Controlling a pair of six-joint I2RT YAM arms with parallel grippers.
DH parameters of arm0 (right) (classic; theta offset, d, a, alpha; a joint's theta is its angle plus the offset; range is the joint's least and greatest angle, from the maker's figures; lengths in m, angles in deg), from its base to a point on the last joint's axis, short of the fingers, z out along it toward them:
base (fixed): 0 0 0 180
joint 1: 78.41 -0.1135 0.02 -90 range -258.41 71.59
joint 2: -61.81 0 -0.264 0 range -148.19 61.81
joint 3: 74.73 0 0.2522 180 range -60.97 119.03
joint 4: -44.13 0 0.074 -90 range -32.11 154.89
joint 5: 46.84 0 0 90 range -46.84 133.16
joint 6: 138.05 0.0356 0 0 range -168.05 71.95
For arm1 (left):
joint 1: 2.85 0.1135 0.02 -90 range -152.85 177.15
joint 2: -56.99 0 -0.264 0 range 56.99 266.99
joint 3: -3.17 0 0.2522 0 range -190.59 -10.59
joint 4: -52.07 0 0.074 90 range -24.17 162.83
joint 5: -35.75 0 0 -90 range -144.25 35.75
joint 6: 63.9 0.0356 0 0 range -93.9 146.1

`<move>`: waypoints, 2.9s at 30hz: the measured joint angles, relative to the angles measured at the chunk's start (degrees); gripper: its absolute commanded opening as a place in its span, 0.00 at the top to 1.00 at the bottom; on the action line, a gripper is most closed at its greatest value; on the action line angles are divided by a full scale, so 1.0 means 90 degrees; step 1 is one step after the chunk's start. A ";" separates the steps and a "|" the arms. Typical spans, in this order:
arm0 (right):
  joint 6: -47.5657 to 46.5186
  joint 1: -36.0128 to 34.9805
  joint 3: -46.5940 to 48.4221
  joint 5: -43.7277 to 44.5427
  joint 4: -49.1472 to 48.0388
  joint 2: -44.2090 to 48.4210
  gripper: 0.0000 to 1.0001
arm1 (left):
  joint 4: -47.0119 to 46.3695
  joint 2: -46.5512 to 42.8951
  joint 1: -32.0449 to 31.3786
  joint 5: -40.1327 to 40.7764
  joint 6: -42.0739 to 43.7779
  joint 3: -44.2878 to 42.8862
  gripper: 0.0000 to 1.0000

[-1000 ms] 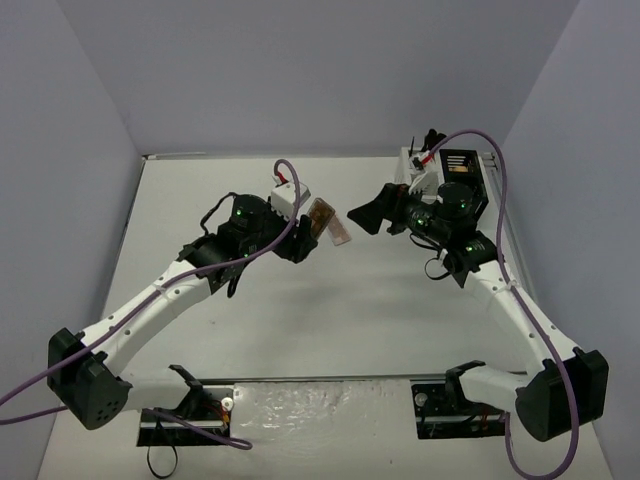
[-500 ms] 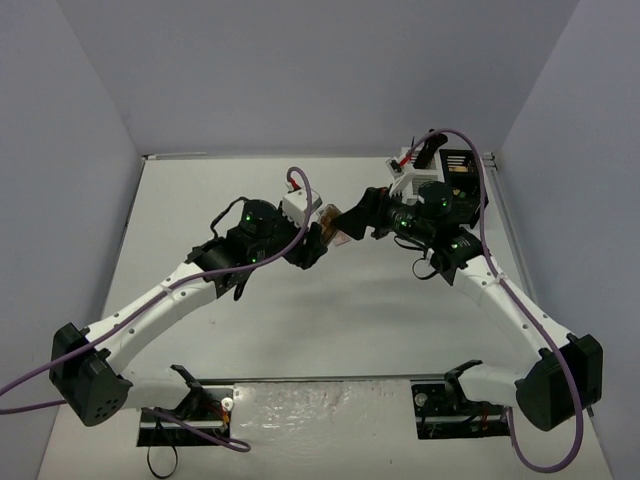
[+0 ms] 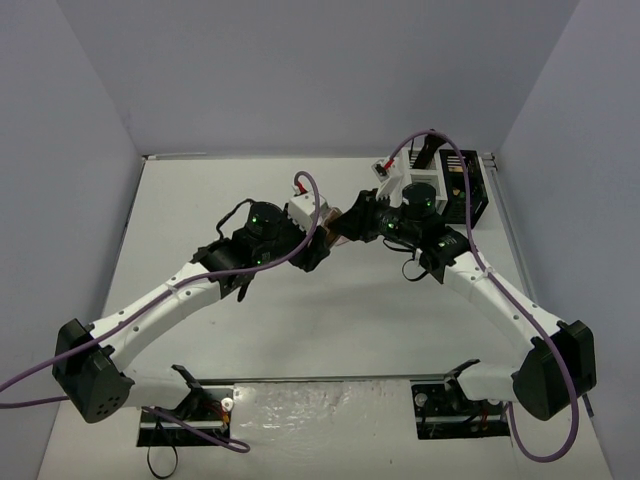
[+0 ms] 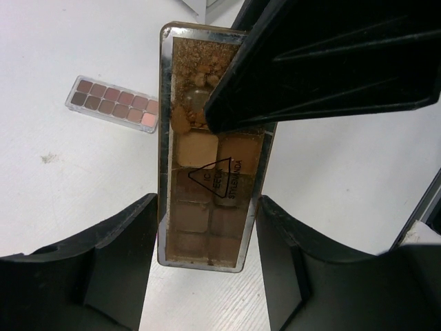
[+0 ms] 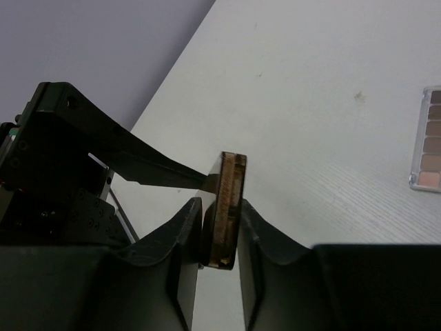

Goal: Organize the makeup

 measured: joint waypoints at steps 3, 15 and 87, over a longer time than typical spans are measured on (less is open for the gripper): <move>0.0073 -0.0014 0.0002 0.0036 -0.0022 0.0000 0.94 | 0.0004 0.0025 -0.0001 0.0053 0.0040 0.0000 0.75; -0.0113 -0.0036 0.0074 0.0481 0.0203 -0.0018 1.00 | -0.0004 0.0086 -0.0017 0.0225 0.0091 0.0000 0.09; -0.2557 0.3271 0.1911 0.2873 0.0059 -0.3097 0.29 | 0.2771 -0.1834 0.2963 0.2084 -0.0874 0.0848 0.03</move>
